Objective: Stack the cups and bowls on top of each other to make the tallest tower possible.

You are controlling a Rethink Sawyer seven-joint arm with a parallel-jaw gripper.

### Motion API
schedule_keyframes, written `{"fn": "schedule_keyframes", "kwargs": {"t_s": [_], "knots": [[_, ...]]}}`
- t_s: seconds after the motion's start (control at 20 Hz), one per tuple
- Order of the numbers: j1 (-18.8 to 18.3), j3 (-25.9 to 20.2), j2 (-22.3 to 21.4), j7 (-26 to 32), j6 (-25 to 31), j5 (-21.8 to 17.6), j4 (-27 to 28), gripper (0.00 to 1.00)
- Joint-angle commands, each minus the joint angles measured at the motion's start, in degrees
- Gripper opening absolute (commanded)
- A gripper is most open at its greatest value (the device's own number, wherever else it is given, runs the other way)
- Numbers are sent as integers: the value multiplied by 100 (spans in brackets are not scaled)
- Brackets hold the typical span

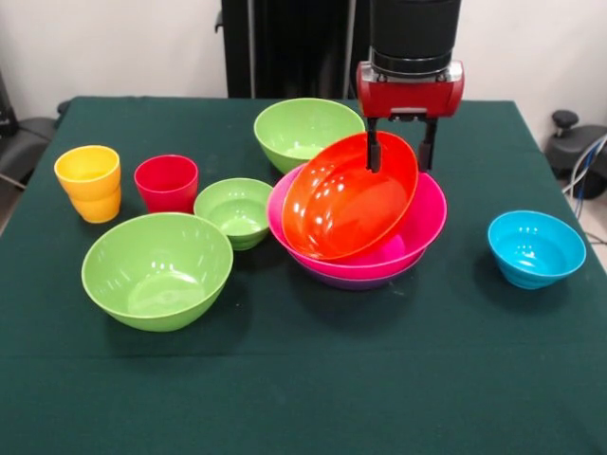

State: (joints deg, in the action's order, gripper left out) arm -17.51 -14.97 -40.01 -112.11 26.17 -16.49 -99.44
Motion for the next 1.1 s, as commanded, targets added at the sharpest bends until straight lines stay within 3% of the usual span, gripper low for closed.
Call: {"fn": "schedule_keyframes", "kwargs": {"t_s": [0.05, 0.15, 0.3, 0.45, 0.75, 0.95, 1.1], "knots": [[-90, 6, -2, -403, -196, -39, 17, 100], [-280, -184, -238, -294, -161, 61, -295, 100], [-521, -404, -1122, -235, -20, 337, -1150, 100], [-721, -609, -1692, -111, 79, 562, -1724, 100], [-1067, -887, -2079, -37, -341, 568, -2516, 100], [-1135, -988, -2788, 289, 352, 973, -2694, 100], [-1303, -1086, -3026, 516, 434, 1087, -2888, 100]]}}
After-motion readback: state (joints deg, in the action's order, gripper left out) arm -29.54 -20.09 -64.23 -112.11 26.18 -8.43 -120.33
